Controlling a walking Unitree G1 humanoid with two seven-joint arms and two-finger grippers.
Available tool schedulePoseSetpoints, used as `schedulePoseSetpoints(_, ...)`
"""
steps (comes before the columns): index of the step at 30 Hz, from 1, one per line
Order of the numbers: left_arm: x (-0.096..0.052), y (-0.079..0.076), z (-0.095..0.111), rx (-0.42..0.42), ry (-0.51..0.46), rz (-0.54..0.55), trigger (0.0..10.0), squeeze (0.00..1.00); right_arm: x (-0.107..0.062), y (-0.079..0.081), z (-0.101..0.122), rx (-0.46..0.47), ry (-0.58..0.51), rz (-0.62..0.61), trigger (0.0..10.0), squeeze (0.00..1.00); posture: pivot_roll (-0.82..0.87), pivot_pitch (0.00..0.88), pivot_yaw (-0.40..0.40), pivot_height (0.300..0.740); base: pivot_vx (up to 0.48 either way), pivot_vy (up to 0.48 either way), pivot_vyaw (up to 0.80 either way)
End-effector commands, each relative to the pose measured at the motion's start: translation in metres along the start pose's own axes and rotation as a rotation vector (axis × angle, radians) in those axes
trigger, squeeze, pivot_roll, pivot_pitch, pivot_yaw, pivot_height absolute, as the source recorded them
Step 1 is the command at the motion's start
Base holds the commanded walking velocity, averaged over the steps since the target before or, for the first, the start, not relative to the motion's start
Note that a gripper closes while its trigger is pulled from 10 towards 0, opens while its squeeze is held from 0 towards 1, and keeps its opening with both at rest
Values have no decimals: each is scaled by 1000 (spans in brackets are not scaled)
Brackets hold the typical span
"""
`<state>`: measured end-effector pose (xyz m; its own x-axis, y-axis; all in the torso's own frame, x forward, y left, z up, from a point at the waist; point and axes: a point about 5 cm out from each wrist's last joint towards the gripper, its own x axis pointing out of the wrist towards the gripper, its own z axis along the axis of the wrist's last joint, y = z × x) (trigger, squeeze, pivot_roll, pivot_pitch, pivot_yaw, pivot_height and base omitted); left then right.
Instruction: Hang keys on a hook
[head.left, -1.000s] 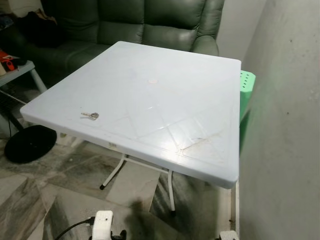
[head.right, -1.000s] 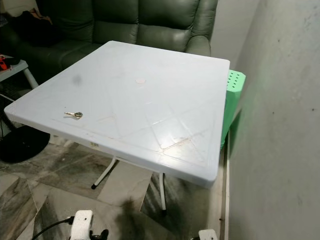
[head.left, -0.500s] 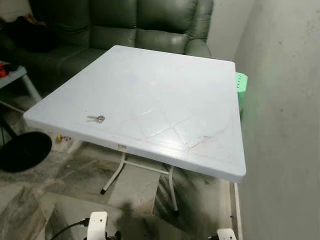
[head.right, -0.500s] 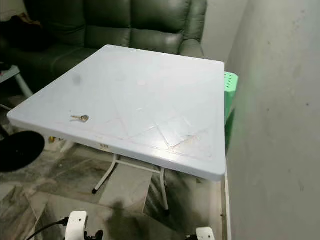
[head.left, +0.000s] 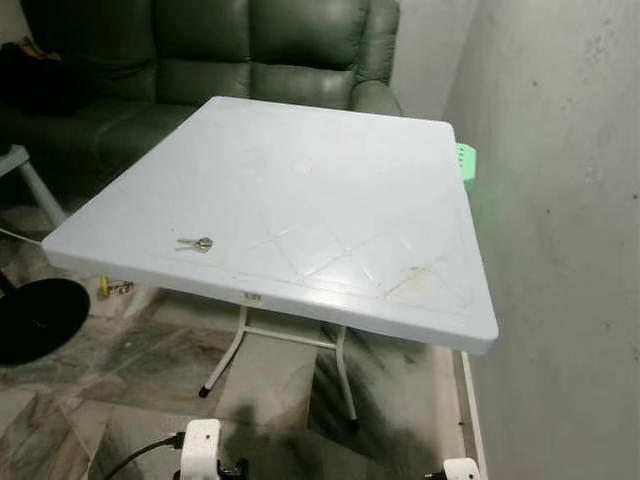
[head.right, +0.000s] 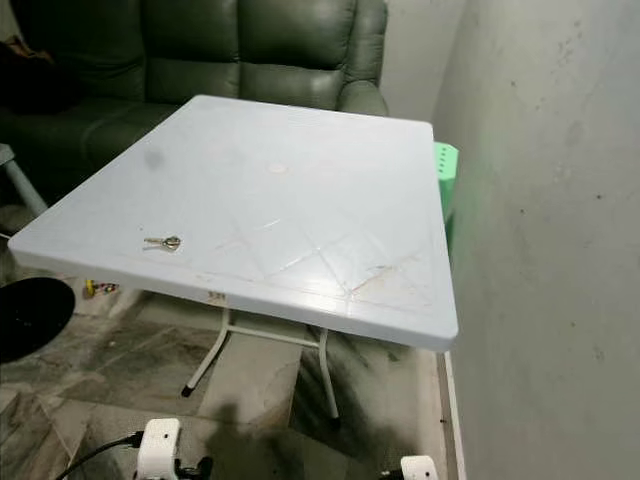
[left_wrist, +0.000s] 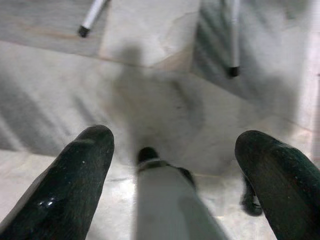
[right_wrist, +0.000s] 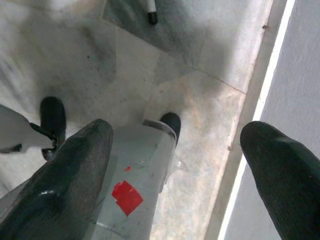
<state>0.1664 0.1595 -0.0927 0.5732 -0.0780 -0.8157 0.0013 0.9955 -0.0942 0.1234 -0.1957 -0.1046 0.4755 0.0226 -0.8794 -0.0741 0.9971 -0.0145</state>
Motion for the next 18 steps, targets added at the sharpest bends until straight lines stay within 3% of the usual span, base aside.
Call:
schedulePoseSetpoints(1, -1, 8, -1, 6, 4, 16, 10000, 0, -1, 4, -7, 1, 30, 11, 10000, 0, -25, 0, -40, 715, 0, 401, 0)
schedulePoseSetpoints(18, -1, 7, 0, 1, 2, 17, 10000, 0, 0, 4, -6, 5, 29, 12, 10000, 0, -25, 0, -44, 715, 0, 403, 0)
